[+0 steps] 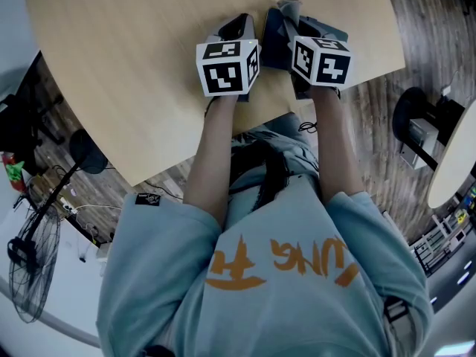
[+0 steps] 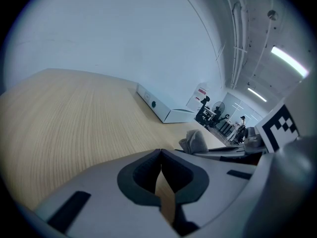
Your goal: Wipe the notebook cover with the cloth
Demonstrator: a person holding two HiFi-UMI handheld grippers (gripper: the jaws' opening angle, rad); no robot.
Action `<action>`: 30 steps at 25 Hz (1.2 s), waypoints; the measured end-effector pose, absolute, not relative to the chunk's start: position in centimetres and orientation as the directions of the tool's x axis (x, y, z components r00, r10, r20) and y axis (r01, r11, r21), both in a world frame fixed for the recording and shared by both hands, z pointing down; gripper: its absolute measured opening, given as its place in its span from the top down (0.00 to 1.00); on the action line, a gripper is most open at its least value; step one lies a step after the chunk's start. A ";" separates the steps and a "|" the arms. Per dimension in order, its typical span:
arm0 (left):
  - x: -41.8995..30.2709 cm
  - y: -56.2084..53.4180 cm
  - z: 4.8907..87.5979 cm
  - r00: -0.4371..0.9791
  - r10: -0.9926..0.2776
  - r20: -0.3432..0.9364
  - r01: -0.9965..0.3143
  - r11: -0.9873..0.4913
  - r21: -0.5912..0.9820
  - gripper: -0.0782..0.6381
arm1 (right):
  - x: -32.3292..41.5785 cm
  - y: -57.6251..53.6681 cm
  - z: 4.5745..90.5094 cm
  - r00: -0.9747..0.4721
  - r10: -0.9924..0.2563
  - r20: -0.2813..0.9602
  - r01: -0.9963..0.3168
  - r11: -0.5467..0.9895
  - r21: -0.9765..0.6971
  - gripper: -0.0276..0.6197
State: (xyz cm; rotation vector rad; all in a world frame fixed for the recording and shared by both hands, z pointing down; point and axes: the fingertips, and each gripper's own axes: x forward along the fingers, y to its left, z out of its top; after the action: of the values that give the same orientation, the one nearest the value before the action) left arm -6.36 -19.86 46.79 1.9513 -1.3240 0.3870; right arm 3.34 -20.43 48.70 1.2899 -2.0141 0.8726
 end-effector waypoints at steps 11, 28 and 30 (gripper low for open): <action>-4.4 -19.4 47.0 0.453 -0.647 0.613 -0.884 -0.237 0.403 0.87 | 5.8 -20.1 48.6 -0.312 -0.568 0.762 -0.946 0.259 -0.195 0.91; -1.9 -18.9 47.1 0.502 -0.608 0.615 -0.863 -0.305 0.403 0.87 | 9.2 -19.6 48.4 -0.230 -0.604 0.763 -0.973 0.161 -0.166 0.91; -1.6 -18.9 47.2 0.505 -0.604 0.617 -0.862 -0.310 0.402 0.87 | 9.7 -19.6 48.1 -0.216 -0.609 0.763 -0.976 0.142 -0.163 0.91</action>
State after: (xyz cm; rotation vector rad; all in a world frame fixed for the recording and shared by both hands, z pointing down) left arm -1.58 -18.90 47.17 2.0347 -1.1968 0.4616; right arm 9.75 -19.62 48.14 1.5137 -1.8932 0.9004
